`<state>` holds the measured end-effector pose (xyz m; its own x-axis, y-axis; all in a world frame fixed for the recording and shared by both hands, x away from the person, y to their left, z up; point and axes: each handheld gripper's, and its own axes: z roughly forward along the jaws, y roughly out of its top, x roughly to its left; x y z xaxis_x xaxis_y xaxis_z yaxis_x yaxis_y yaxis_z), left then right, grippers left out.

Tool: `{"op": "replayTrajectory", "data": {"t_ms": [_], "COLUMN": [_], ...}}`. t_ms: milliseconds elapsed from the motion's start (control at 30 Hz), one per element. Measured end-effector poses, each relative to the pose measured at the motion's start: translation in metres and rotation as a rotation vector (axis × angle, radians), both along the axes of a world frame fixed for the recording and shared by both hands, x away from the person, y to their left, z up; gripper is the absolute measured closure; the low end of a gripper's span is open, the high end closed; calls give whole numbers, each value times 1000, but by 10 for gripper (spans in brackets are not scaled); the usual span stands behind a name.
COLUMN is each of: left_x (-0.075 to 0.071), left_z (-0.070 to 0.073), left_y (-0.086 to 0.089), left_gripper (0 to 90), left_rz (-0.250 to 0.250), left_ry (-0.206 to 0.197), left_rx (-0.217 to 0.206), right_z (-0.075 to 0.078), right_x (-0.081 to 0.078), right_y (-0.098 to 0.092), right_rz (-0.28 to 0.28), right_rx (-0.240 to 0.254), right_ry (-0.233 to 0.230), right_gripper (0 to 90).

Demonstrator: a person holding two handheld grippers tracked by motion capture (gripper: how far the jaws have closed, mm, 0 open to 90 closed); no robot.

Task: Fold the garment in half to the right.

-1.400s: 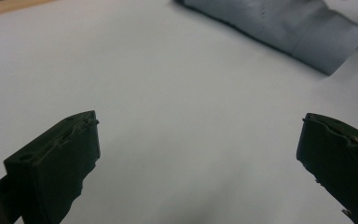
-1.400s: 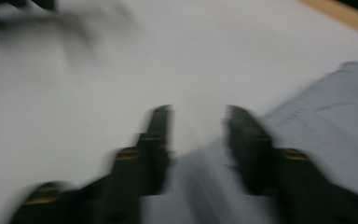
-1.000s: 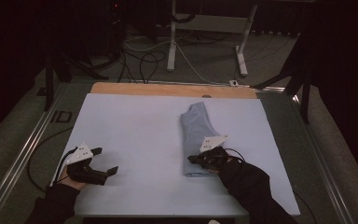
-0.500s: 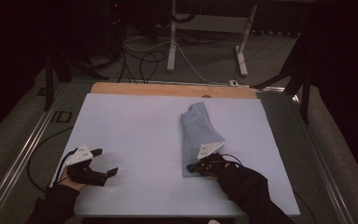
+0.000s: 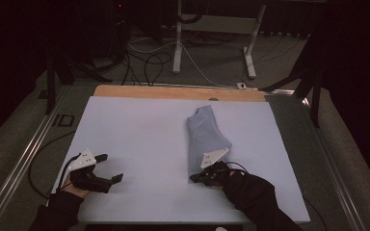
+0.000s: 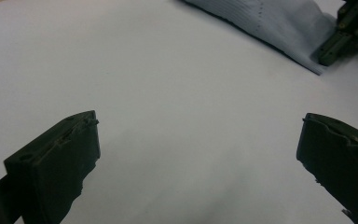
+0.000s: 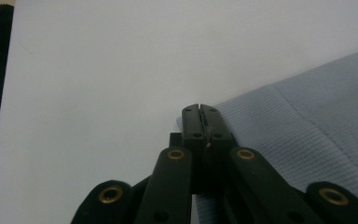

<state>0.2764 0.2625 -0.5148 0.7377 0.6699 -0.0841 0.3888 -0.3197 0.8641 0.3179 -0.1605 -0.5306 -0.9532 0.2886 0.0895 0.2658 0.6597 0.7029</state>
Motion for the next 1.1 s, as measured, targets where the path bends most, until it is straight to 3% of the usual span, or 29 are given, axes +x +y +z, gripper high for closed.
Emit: {"op": "replayTrajectory", "data": {"t_ms": [333, 367, 500, 533, 700, 867, 900, 933, 1000, 1100], "left_x": [-1, -1, -2, -2, -3, -3, -3, -3, -3, -3], "left_z": [0, 0, 0, 1, 3, 3, 3, 3, 4, 4], "left_y": [2, 2, 2, 3, 4, 5, 4, 4, 4, 5], "left_gripper": [3, 3, 3, 3, 3, 3, 3, 2, 2, 3], "left_rz": [-18, -22, -20, -21, -17, -19, -24, -24, -20, -22], "left_ry": [-6, -2, 0, -3, -6, -6, -5, -5, -3, 2], "left_rx": [-21, -15, -17, -17, -24, -26, -26, -26, -29, -40], "right_z": [17, 21, 25, 27, 32, 35, 37, 37, 39, 41], "right_x": [2, 2, 3, 4, 7, 10, 11, 11, 14, 15], "right_y": [-5, -7, -10, -12, -14, -15, -16, -16, -18, -21], "right_rz": [-31, -41, -56, -71, -95, -115, -127, -127, -142, -142], "right_rx": [54, 62, 87, 88, 99, 101, 102, 102, 109, 120], "right_ry": [-34, -44, -33, -32, -35, -30, -27, -27, -14, -1], "right_gripper": [826, 762, 684, 615, 433, 311, 233, 233, 120, 85]}}
